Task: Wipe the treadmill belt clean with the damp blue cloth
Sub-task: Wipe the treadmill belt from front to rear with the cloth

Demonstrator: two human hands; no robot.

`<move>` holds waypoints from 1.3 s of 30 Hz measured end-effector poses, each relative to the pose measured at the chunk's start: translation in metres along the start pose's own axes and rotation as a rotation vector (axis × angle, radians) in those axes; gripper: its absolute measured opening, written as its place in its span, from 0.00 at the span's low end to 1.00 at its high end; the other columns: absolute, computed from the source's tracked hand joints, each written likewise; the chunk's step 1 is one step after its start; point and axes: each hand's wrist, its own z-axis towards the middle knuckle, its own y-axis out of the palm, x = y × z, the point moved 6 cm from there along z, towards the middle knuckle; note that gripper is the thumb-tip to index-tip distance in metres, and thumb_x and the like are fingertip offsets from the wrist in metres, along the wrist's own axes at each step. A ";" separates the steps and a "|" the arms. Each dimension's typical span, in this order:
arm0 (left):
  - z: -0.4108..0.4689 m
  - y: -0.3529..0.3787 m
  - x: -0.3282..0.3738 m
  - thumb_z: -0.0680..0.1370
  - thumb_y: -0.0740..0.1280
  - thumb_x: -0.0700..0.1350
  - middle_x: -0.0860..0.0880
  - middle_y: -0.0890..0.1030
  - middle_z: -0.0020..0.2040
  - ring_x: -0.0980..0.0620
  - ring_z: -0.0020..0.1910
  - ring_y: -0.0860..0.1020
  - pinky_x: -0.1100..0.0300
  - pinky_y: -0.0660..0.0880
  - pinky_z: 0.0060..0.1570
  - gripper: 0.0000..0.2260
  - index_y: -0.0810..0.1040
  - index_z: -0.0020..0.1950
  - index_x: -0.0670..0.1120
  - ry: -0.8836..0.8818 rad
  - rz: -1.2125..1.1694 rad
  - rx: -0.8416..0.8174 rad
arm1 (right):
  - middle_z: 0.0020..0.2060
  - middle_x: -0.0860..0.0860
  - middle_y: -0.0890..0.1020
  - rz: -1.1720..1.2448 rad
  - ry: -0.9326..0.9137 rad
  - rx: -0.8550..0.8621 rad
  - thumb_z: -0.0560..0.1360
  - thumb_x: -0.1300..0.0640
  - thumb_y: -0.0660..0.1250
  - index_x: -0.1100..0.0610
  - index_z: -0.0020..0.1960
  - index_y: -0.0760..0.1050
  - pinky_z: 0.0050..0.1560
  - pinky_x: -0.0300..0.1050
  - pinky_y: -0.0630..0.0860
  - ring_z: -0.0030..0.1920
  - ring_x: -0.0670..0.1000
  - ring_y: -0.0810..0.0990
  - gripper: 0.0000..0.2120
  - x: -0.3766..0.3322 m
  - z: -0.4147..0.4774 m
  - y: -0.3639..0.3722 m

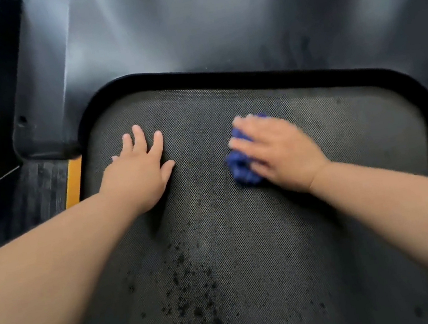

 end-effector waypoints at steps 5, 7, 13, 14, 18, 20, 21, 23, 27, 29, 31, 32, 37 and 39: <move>0.000 -0.021 0.027 0.79 0.56 0.55 0.42 0.53 0.77 0.39 0.74 0.58 0.44 0.62 0.69 0.28 0.59 0.75 0.44 0.130 -0.052 0.128 | 0.65 0.59 0.73 -0.014 0.548 0.075 0.71 0.52 0.61 0.59 0.67 0.69 0.65 0.56 0.67 0.62 0.64 0.72 0.26 0.055 -0.007 -0.021; 0.006 -0.030 0.050 0.79 0.57 0.51 0.48 0.53 0.78 0.45 0.75 0.57 0.47 0.63 0.69 0.25 0.60 0.75 0.47 0.266 -0.113 0.147 | 0.61 0.61 0.74 0.121 0.456 0.079 0.68 0.54 0.63 0.63 0.63 0.71 0.64 0.54 0.66 0.61 0.64 0.73 0.25 0.009 -0.016 -0.016; 0.030 -0.036 0.100 0.80 0.56 0.51 0.39 0.55 0.75 0.41 0.73 0.57 0.41 0.69 0.62 0.25 0.57 0.74 0.42 0.273 0.078 0.065 | 0.65 0.60 0.74 -0.014 0.198 0.039 0.73 0.50 0.63 0.57 0.61 0.77 0.61 0.58 0.72 0.63 0.63 0.74 0.20 0.028 -0.039 -0.011; 0.031 -0.036 0.102 0.80 0.55 0.51 0.38 0.55 0.75 0.40 0.72 0.58 0.42 0.69 0.61 0.25 0.57 0.74 0.41 0.266 0.113 0.033 | 0.65 0.61 0.74 -0.067 0.333 0.096 0.71 0.49 0.64 0.54 0.61 0.78 0.58 0.58 0.73 0.61 0.63 0.75 0.20 0.048 -0.041 -0.020; 0.034 -0.039 0.106 0.81 0.54 0.54 0.36 0.52 0.75 0.37 0.73 0.56 0.44 0.67 0.63 0.28 0.54 0.75 0.39 0.284 0.200 -0.063 | 0.65 0.59 0.74 -0.153 0.780 0.184 0.70 0.47 0.62 0.50 0.60 0.78 0.53 0.55 0.72 0.56 0.64 0.74 0.21 0.066 -0.045 -0.040; 0.034 -0.036 0.106 0.81 0.55 0.54 0.35 0.50 0.76 0.37 0.74 0.53 0.45 0.66 0.65 0.30 0.52 0.76 0.39 0.290 0.196 -0.071 | 0.62 0.59 0.76 -0.069 0.630 0.160 0.69 0.50 0.61 0.54 0.60 0.77 0.52 0.57 0.74 0.53 0.63 0.75 0.21 0.031 -0.038 -0.032; 0.034 -0.034 0.104 0.81 0.55 0.54 0.35 0.50 0.76 0.37 0.74 0.53 0.45 0.66 0.64 0.30 0.52 0.76 0.38 0.293 0.189 -0.056 | 0.61 0.59 0.77 -0.028 0.471 0.135 0.70 0.52 0.62 0.55 0.60 0.78 0.52 0.57 0.74 0.54 0.63 0.76 0.20 0.010 -0.039 -0.023; 0.033 -0.032 0.103 0.80 0.56 0.54 0.35 0.50 0.75 0.37 0.74 0.52 0.44 0.66 0.64 0.30 0.52 0.75 0.38 0.298 0.166 -0.014 | 0.63 0.57 0.77 0.017 0.188 0.058 0.72 0.53 0.63 0.55 0.60 0.79 0.55 0.55 0.75 0.58 0.61 0.77 0.18 -0.018 -0.052 -0.012; 0.029 -0.031 0.105 0.79 0.55 0.58 0.35 0.49 0.75 0.36 0.74 0.50 0.42 0.64 0.67 0.33 0.52 0.75 0.38 0.236 0.117 -0.038 | 0.62 0.61 0.77 -0.061 0.349 0.101 0.72 0.54 0.64 0.55 0.57 0.80 0.54 0.57 0.76 0.56 0.64 0.78 0.16 0.057 -0.066 -0.030; 0.024 -0.040 0.117 0.78 0.56 0.57 0.39 0.56 0.74 0.38 0.73 0.57 0.41 0.67 0.65 0.28 0.59 0.72 0.41 0.292 0.047 0.020 | 0.64 0.63 0.75 -0.106 0.696 0.193 0.71 0.52 0.63 0.57 0.60 0.79 0.58 0.57 0.74 0.57 0.66 0.76 0.19 0.100 -0.079 -0.051; 0.020 -0.050 0.138 0.78 0.59 0.51 0.45 0.59 0.75 0.42 0.73 0.61 0.42 0.67 0.65 0.23 0.63 0.71 0.44 0.465 0.004 0.098 | 0.66 0.63 0.72 -0.016 0.791 0.176 0.71 0.53 0.62 0.59 0.64 0.75 0.63 0.56 0.70 0.62 0.65 0.73 0.23 0.091 -0.083 -0.051; 0.020 -0.051 0.147 0.78 0.59 0.50 0.46 0.56 0.76 0.45 0.75 0.58 0.43 0.65 0.67 0.25 0.61 0.74 0.44 0.524 0.002 0.093 | 0.65 0.62 0.73 0.043 0.724 0.152 0.70 0.55 0.63 0.61 0.64 0.74 0.64 0.56 0.68 0.62 0.64 0.73 0.23 0.071 -0.082 -0.048; 0.037 -0.044 0.158 0.78 0.62 0.52 0.46 0.46 0.78 0.45 0.76 0.48 0.41 0.63 0.69 0.33 0.51 0.77 0.42 0.438 0.093 -0.027 | 0.68 0.59 0.73 0.049 0.197 -0.077 0.72 0.53 0.62 0.58 0.65 0.75 0.66 0.55 0.70 0.66 0.61 0.73 0.22 0.025 -0.106 -0.025; 0.037 -0.047 0.161 0.78 0.63 0.56 0.45 0.46 0.78 0.44 0.76 0.49 0.44 0.63 0.68 0.35 0.51 0.76 0.41 0.432 0.143 -0.032 | 0.66 0.61 0.73 -0.008 0.258 -0.035 0.71 0.53 0.63 0.58 0.64 0.76 0.65 0.57 0.70 0.64 0.64 0.74 0.22 0.061 -0.107 -0.031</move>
